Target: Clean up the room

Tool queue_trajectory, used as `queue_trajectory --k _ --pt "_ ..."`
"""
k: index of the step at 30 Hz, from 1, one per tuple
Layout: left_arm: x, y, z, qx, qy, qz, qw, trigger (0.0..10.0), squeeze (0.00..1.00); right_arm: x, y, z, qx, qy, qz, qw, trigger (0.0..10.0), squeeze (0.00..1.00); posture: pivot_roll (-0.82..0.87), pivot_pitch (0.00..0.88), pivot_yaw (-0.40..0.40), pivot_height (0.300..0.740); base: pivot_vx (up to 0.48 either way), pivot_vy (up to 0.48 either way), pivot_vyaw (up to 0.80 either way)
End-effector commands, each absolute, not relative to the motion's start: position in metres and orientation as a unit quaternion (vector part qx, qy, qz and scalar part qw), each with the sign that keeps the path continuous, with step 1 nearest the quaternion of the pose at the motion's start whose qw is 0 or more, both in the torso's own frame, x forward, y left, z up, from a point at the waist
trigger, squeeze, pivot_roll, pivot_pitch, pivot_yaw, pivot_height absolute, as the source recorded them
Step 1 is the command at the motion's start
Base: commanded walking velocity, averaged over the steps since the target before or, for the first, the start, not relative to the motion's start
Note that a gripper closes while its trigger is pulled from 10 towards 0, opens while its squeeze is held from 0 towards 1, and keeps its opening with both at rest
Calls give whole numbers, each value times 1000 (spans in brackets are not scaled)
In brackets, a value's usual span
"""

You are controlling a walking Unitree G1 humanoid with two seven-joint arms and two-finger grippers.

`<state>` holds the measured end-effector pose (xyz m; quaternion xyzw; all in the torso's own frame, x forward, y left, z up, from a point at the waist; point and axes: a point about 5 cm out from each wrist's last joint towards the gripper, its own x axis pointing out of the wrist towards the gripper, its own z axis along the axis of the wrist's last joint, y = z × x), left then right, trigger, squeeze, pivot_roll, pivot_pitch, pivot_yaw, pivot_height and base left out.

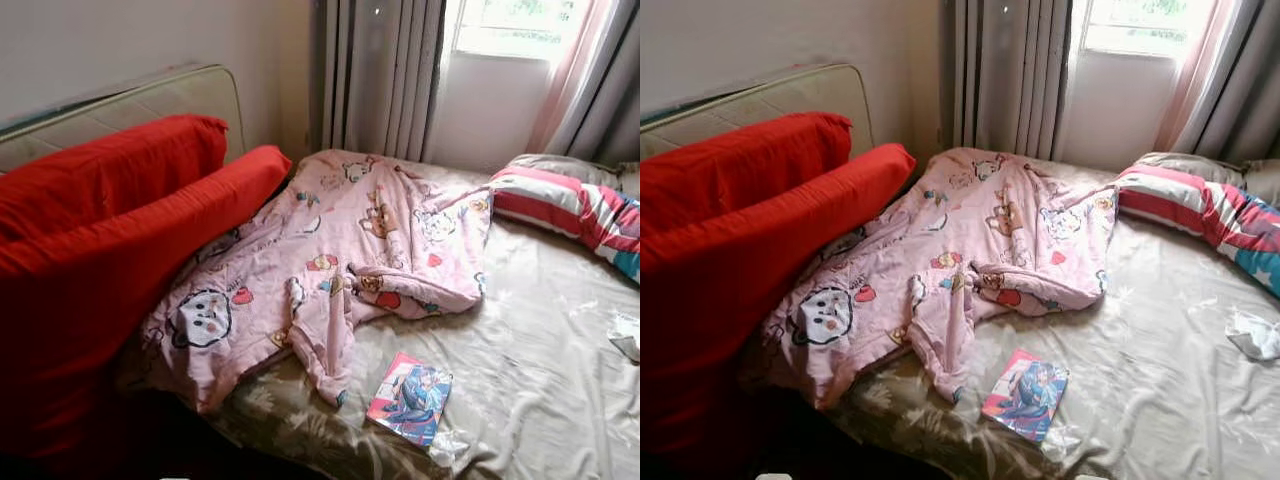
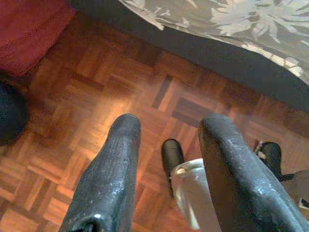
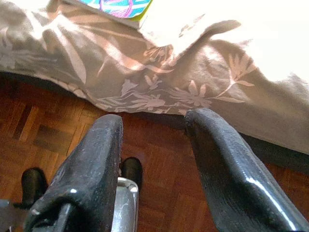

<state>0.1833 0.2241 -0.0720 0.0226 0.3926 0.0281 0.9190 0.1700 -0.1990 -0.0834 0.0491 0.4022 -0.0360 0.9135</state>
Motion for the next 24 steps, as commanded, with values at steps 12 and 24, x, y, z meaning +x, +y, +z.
queue_trajectory --k 12,24 --pt "176 225 -75 10 394 45 918 10000 0 165 -195 -86 37 410 -43 910 10000 0 20 121 -37 740 0 0 0" --pt "174 224 -77 2 399 41 916 10000 0 161 -185 -91 19 435 -30 900 10000 0 25 132 -37 736 0 0 0"
